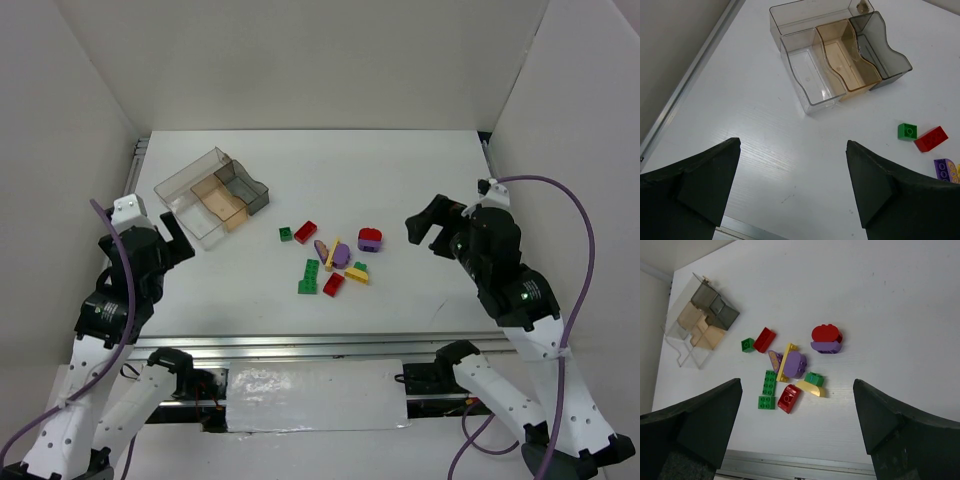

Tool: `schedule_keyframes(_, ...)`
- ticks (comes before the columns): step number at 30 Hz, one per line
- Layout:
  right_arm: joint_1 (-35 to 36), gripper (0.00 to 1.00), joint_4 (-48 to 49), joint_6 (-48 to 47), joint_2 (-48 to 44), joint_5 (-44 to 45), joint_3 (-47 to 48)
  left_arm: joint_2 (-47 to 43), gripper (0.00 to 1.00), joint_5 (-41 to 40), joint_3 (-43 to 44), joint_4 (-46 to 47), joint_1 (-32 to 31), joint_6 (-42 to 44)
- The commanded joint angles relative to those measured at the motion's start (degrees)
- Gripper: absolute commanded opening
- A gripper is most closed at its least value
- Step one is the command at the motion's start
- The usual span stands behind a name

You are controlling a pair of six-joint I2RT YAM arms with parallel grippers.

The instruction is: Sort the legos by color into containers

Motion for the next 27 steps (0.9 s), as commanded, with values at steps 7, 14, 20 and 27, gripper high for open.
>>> schedule_keyframes(7, 6.11, 1.00, 6.34, 1.02, 5.49, -6.20, 1.71, 0.18, 0.99, 0.30, 1.12, 2.27, 0.33, -0.07)
schedule_keyframes(14, 28.71, 1.00, 5.72, 7.88, 34.31, 11.31, 12.26, 1.24, 0.99, 0.48, 1.03, 2.01, 0.69, -0.15)
schedule_keyframes(20, 34.61, 0.98, 2.74, 13.94, 55.23, 15.62, 21.31, 1.59, 0.99, 1.44, 0.77, 2.54, 0.69, 0.11)
schedule_keyframes(27, 35.93, 0.90, 4.93, 16.06, 64.13, 12.81, 20.62, 1.68, 0.99, 2.41, 0.68, 2.89, 0.77, 0.37)
